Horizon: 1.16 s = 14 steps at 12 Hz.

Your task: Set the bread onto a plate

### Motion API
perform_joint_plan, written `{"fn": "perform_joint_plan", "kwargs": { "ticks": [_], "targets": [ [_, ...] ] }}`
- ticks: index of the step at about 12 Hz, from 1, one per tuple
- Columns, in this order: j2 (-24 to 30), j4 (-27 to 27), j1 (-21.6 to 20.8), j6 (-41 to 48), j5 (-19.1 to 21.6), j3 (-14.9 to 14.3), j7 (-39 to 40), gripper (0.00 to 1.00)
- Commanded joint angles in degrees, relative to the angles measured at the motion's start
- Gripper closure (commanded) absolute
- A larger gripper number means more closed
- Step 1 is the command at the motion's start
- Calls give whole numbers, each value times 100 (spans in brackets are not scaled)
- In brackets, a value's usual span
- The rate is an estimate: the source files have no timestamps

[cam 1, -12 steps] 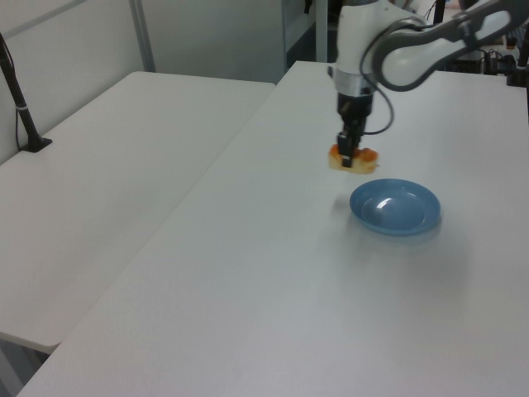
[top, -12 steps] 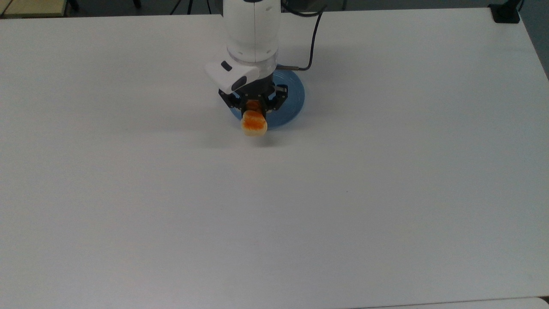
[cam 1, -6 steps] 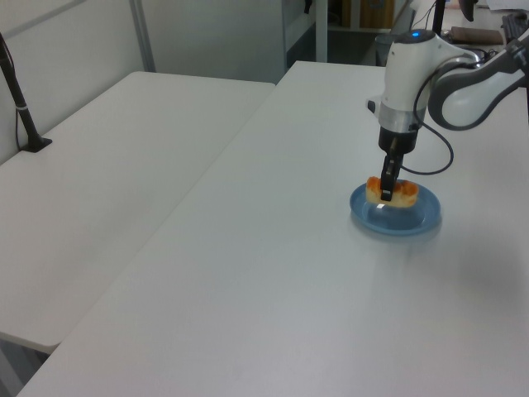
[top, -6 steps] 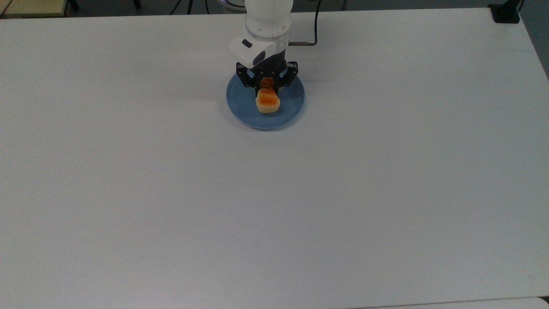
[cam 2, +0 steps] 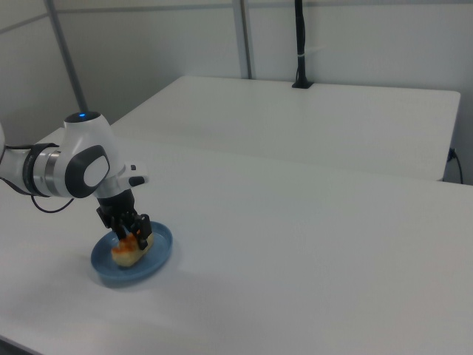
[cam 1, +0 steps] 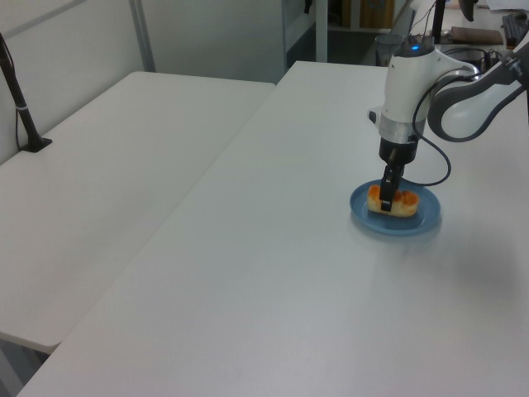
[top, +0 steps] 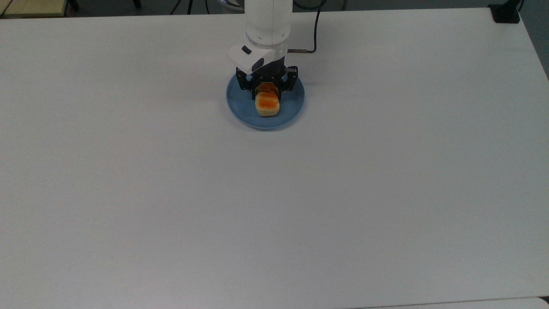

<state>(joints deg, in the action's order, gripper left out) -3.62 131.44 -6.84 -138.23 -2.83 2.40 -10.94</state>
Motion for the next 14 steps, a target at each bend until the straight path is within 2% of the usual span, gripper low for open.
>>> {"fn": "perform_joint_plan", "kwargs": {
  "ticks": [1,2,3,7,10,11,14],
  "targets": [
    [150,40,7,-55,116,-38,-75,13],
    [229,-135,16,250,116,-38,-75,3],
    [265,-415,25,705,116,-56,-58,0],
    [283,-1636,16,2218,108,-73,13,0],
    [239,-2795,42,3264,37,-108,13,0],
    [239,-3217,216,3555,29,-117,39,0],
    [256,-3852,332,4338,37,-135,328,0]
  ]
}}
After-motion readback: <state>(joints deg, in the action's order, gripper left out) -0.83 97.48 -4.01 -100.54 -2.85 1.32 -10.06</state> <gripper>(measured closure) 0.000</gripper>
